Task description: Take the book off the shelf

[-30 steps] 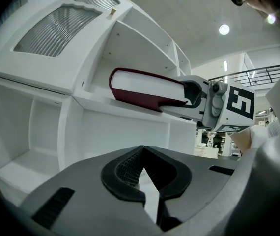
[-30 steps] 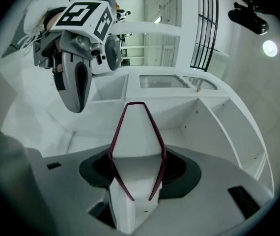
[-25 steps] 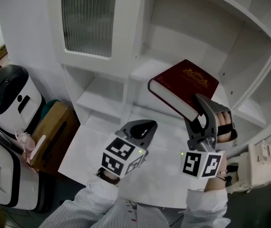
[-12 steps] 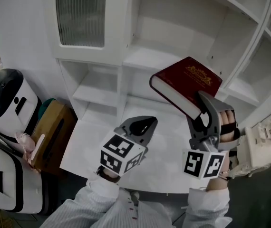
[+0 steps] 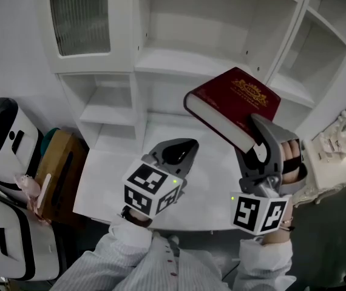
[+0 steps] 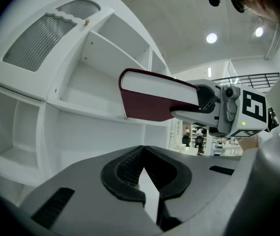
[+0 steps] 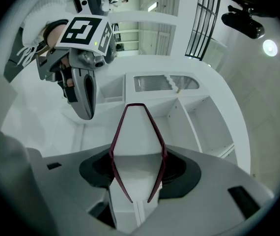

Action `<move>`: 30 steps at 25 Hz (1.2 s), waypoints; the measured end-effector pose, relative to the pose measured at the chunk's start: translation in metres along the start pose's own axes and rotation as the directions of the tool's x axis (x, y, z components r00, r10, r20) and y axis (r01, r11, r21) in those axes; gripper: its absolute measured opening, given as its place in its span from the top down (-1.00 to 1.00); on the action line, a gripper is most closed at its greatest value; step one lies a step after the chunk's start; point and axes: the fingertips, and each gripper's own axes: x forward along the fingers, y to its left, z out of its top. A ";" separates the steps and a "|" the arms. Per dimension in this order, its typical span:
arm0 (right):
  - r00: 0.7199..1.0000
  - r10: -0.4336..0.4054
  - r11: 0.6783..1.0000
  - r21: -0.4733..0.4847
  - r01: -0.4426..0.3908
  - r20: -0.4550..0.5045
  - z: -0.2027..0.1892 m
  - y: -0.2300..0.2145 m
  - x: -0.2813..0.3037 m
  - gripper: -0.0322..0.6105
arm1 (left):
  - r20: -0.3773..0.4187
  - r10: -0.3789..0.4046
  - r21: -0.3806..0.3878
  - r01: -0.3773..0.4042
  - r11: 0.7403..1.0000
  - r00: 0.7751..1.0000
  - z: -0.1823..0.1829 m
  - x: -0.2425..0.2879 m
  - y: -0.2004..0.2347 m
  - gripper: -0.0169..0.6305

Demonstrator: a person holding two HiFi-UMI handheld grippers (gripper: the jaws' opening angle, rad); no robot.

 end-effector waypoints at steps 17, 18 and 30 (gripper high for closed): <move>0.987 0.093 0.978 0.196 -0.066 -0.133 -0.055 0.038 -0.027 0.20 | -0.018 -0.093 -0.018 0.092 0.996 0.996 -0.010 0.039 -0.027 0.92; 0.985 0.103 0.973 0.220 -0.071 -0.136 -0.058 0.042 -0.026 0.20 | -0.023 -0.093 -0.021 0.092 0.995 0.995 -0.013 0.040 -0.025 0.92; 0.969 0.238 0.840 0.516 -0.167 -0.074 -0.067 0.100 -0.006 0.20 | -0.093 -0.051 -0.071 0.044 0.997 0.994 -0.048 0.038 0.002 0.92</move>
